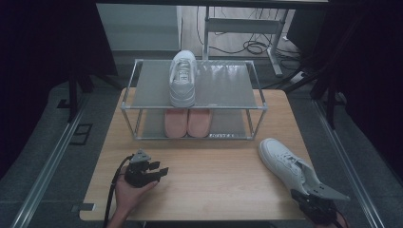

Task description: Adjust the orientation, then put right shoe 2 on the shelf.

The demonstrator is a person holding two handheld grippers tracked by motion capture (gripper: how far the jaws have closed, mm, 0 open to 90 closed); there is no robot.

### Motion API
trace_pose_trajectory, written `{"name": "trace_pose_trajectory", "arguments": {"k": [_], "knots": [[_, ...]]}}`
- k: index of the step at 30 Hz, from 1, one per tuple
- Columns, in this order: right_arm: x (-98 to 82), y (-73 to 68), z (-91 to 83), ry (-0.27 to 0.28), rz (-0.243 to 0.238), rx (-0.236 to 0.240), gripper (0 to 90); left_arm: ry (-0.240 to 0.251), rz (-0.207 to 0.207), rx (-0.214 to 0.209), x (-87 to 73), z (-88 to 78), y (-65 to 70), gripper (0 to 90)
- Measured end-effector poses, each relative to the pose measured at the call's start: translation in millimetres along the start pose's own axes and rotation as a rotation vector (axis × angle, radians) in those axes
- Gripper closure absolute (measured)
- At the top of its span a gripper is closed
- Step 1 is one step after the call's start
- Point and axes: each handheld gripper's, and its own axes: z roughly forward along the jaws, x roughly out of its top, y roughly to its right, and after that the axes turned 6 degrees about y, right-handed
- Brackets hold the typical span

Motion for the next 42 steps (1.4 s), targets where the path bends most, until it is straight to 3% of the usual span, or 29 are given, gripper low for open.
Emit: {"name": "trace_pose_trajectory", "arguments": {"k": [10, 11, 18, 27, 42], "knots": [[2.3, 1.5, -0.9, 0.023, 0.008, 0.036, 89.9, 0.0, 0.002, 0.0, 0.5, 0.3, 0.7, 51.9], [7.8, 0.4, -5.0, 0.047, 0.009, 0.049, 89.9, 0.001, 0.002, 0.0, 0.6, 0.1, 0.8, 51.9], [28.0, 0.6, -13.3, 0.08, -0.019, 0.073, 89.9, 0.002, 0.003, -0.001, 1.0, -0.9, 0.8, 51.9], [53.1, 20.4, -16.7, 0.095, -0.025, 0.073, 89.8, 0.003, 0.003, 0.0, 1.0, -1.2, 0.2, 51.9], [59.6, 45.4, -17.8, 0.069, -0.003, 0.068, 84.4, 0.004, 0.002, 0.0, 1.5, -1.1, 0.5, 51.7]]}}
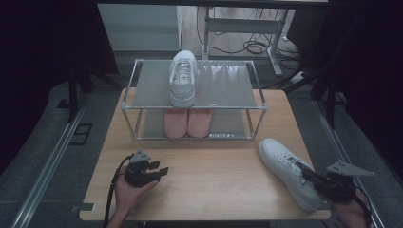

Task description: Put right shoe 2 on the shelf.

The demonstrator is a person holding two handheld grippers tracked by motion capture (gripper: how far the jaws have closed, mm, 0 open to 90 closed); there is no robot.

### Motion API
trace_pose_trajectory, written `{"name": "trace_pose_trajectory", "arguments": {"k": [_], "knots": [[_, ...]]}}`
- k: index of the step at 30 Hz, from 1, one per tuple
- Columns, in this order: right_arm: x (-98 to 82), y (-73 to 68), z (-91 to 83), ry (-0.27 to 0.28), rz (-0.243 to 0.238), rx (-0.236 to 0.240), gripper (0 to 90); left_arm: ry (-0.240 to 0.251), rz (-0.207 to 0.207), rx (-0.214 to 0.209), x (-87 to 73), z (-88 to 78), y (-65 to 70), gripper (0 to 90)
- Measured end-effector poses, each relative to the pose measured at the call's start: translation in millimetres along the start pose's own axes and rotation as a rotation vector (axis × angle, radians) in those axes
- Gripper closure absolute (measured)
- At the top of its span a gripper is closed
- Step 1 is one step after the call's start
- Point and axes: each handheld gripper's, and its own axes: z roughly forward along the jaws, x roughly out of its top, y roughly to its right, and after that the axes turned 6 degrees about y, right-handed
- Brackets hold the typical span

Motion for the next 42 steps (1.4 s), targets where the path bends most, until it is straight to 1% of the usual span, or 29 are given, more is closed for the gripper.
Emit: {"name": "trace_pose_trajectory", "arguments": {"k": [4, 7, 8, 9, 11, 12, 13, 14, 15, 18, 19, 24, 28, 31, 32, 33, 34, 35, 36, 37, 38, 39, 40, 41, 42], "knots": [[1.2, 9.5, -2.1, -0.018, 0.004, 0.0, 79.0, -0.004, 0.0, 0.0, -0.6, 0.5, -0.4, 51.6], [2.0, 15.4, -2.1, -0.032, 0.004, 0.007, 72.5, 0.002, -0.001, 0.0, -0.5, -0.1, -0.5, 51.6], [2.0, 15.4, -2.1, -0.032, 0.004, 0.007, 72.5, 0.002, -0.001, 0.0, -0.3, -0.4, -0.3, 51.6], [1.4, 20.0, -0.8, -0.043, 0.007, 0.005, 68.6, 0.004, -0.001, 0.0, -0.1, -0.7, 0.0, 51.5], [0.3, 25.4, 1.1, -0.058, 0.015, 0.005, 65.2, 0.004, -0.001, -0.001, -0.1, -0.6, 0.0, 51.5], [0.3, 25.4, 1.1, -0.058, 0.015, 0.005, 65.2, 0.003, 0.0, 0.0, -0.1, -0.5, 0.0, 51.5], [-1.0, 31.3, 3.4, -0.072, 0.023, 0.005, 62.5, 0.001, 0.0, 0.0, -0.2, -0.1, -0.1, 51.5], [-1.0, 31.3, 3.4, -0.072, 0.023, 0.005, 62.5, -0.001, 0.001, 0.0, -0.1, 0.0, -0.1, 51.5], [-2.0, 35.2, 5.5, -0.084, 0.024, 0.009, 60.9, -0.003, 0.001, -0.001, -0.2, 0.7, 0.1, 51.4], [-2.3, 37.6, 6.4, -0.087, 0.029, 0.008, 59.4, -0.005, 0.001, 0.0, -0.2, 1.2, 0.2, 51.4], [-3.0, 39.7, 8.1, -0.103, 0.028, -0.001, 58.2, -0.004, 0.0, 0.0, -0.3, 1.4, 0.4, 51.4], [-4.5, 43.1, 12.0, -0.124, 0.03, -0.01, 55.6, -0.008, 0.002, -0.002, -0.3, 1.9, 0.8, 51.3], [-2.9, 47.7, 23.2, -0.163, 0.027, -0.016, 53.9, -0.01, 0.003, -0.004, -0.5, 2.6, 0.8, 51.3], [-2.1, 50.6, 33.8, -0.198, 0.017, -0.025, 53.7, -0.01, 0.002, -0.001, -0.7, 2.4, 0.1, 51.3], [-2.1, 50.6, 33.8, -0.198, 0.017, -0.025, 53.7, -0.01, 0.002, -0.001, -0.7, 2.4, 0.1, 51.3], [-2.0, 51.3, 37.5, -0.209, 0.013, -0.027, 53.8, -0.01, 0.003, -0.002, -0.7, 2.2, -0.1, 51.3], [-1.9, 51.9, 41.9, -0.22, 0.006, -0.028, 54.6, -0.008, 0.001, -0.002, -0.8, 2.3, -0.1, 51.3], [-2.0, 52.0, 48.1, -0.232, 0.0, -0.034, 57.3, -0.007, 0.0, -0.002, -0.9, 2.2, -0.2, 51.3], [-2.0, 52.0, 48.1, -0.232, 0.0, -0.034, 57.3, -0.007, 0.0, -0.002, -0.9, 2.2, -0.2, 51.3], [-1.9, 51.6, 53.1, -0.24, -0.002, -0.031, 63.2, -0.008, 0.005, -0.003, -0.9, 2.3, -0.5, 51.3], [-1.9, 51.6, 53.1, -0.24, -0.002, -0.031, 63.2, -0.008, 0.005, -0.003, -1.0, 2.3, -0.5, 51.3], [-2.3, 51.0, 58.0, -0.252, -0.007, -0.036, 69.7, -0.008, 0.004, -0.003, -1.0, 2.3, -0.4, 51.3], [-2.3, 51.0, 58.0, -0.252, -0.007, -0.036, 69.7, -0.008, 0.004, -0.003, -1.0, 2.3, -0.4, 51.3], [-1.5, 50.8, 59.3, -0.26, -0.012, -0.048, 73.5, -0.007, 0.004, -0.003, -1.0, 2.1, -0.4, 51.3], [-1.1, 50.7, 59.4, -0.266, -0.018, -0.051, 75.2, -0.007, 0.004, -0.003, -1.0, 2.1, -0.4, 51.3]]}}
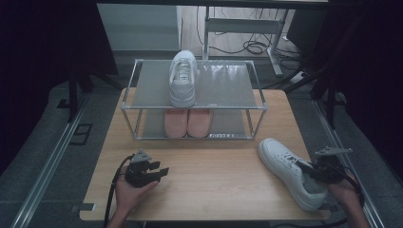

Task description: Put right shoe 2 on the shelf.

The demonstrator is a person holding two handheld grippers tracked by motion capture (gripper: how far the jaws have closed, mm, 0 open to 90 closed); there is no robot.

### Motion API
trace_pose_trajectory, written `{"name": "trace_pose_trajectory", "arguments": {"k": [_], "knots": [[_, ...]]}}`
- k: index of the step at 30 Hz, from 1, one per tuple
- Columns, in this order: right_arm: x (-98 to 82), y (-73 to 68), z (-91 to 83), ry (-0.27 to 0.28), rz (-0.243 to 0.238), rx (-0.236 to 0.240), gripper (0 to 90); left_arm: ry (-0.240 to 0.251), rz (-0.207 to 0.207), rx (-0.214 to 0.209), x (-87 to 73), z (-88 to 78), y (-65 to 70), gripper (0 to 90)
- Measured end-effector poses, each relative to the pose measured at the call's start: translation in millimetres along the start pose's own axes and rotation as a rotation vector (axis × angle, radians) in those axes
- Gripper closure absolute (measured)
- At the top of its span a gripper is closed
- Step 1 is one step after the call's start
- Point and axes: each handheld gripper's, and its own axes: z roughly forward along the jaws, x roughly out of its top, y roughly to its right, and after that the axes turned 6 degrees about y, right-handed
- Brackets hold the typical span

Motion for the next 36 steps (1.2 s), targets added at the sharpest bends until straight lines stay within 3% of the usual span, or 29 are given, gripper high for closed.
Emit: {"name": "trace_pose_trajectory", "arguments": {"k": [11, 30, 36], "knots": [[0.2, -2.4, -2.3, 0.026, 0.027, -0.012, 80.8, -0.002, 0.002, 0.003, -0.1, 0.6, -0.3, 51.4], [9.6, -22.7, -18.6, 0.103, -0.006, -0.004, 81.6, 0.001, -0.006, 0.007, -0.1, -1.1, -1.1, 51.5], [12.8, -27.3, -29.6, 0.152, -0.001, 0.015, 81.5, 0.001, -0.006, 0.005, -0.1, -1.1, -0.9, 51.4]]}}
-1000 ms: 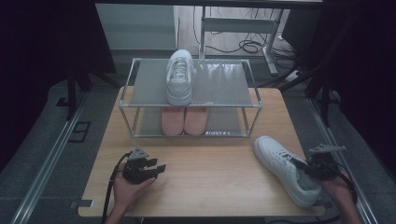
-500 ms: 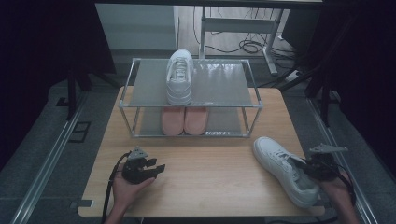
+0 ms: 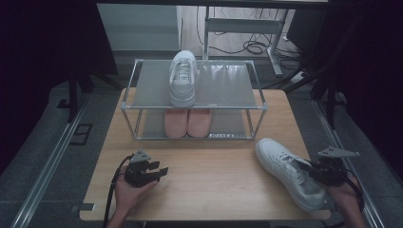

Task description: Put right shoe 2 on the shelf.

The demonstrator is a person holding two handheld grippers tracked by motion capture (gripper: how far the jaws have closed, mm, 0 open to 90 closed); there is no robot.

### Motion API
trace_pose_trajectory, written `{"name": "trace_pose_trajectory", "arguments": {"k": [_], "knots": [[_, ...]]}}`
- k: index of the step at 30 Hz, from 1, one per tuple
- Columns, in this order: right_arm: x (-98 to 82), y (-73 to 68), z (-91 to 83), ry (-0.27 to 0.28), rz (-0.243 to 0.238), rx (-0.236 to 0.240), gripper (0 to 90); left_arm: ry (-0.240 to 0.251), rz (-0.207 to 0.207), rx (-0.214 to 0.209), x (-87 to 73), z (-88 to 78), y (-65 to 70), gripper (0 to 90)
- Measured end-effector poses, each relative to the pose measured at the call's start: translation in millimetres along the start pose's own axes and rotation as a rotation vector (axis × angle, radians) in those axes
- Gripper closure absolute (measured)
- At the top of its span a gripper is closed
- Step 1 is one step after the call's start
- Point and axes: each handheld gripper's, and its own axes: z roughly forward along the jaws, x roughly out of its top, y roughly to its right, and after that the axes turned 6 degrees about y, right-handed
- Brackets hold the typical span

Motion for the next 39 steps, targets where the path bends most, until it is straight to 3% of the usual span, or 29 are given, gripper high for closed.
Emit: {"name": "trace_pose_trajectory", "arguments": {"k": [9, 20, 39], "knots": [[12.0, -16.2, -14.1, 0.09, -0.019, 0.057, 81.5, 0.001, -0.003, 0.002, -0.1, -0.2, 0.1, 51.4], [28.8, -30.0, -16.5, 0.124, -0.04, 0.096, 81.5, 0.0, -0.005, 0.002, -0.2, -0.4, -0.1, 51.4], [59.1, -53.9, -19.7, 0.238, -0.041, 0.178, 81.5, 0.002, -0.007, 0.001, -0.4, -0.7, -1.1, 51.4]]}}
